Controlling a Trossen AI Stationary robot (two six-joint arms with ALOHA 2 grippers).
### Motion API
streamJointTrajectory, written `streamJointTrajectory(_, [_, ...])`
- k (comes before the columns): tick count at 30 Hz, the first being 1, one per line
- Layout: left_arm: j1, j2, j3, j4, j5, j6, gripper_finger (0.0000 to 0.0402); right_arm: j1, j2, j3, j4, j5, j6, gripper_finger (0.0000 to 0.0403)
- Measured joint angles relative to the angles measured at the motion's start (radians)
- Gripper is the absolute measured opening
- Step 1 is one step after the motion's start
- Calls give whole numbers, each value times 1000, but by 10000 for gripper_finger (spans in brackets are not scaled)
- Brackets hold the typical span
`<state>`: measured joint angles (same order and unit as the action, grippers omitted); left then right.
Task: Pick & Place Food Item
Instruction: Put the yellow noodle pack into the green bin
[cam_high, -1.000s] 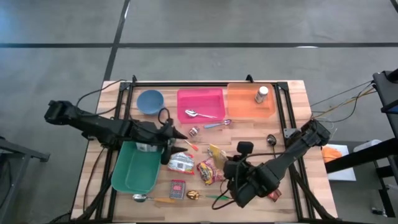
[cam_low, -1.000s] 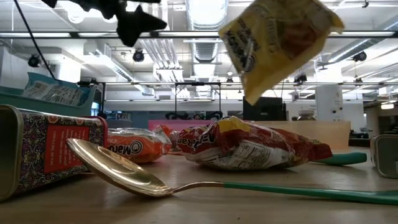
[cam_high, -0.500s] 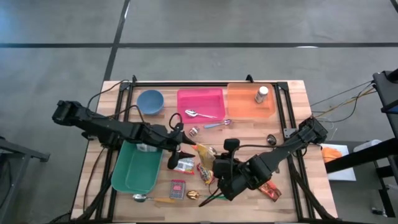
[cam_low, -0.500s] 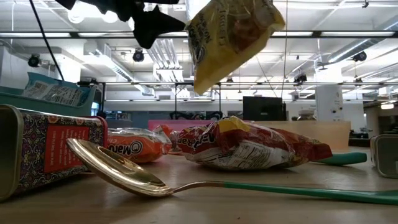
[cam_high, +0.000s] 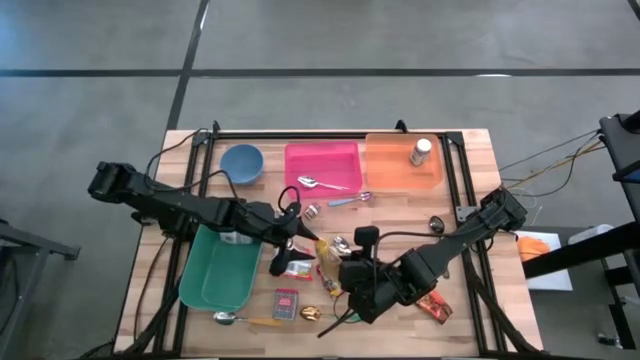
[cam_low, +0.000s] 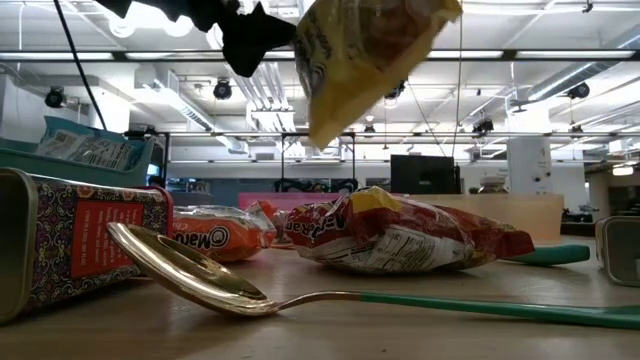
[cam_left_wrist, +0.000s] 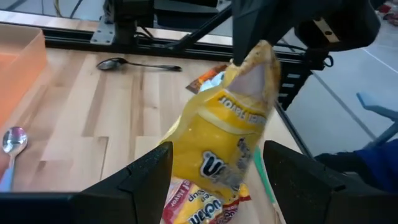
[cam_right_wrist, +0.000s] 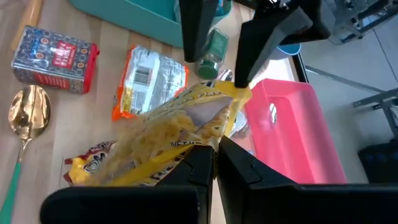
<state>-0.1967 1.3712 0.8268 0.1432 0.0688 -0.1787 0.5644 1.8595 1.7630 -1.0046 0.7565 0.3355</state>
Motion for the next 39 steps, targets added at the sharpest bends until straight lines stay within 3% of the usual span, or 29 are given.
streamJointTrajectory(13, [0, -1, 0, -13, 0, 26, 255, 20, 0, 0, 0, -81, 20, 10])
streamJointTrajectory(21, [-1, -2, 0, -13, 56, 26, 255, 32, 0, 0, 14, -95, 27, 10])
streamJointTrajectory(29, [-4, -2, 0, -13, 60, 24, 255, 28, 0, 0, 85, -95, -60, 10])
streamJointTrajectory(39, [-15, -1, 0, -12, 135, 25, 255, 7, 0, 0, 139, -80, -128, 10])
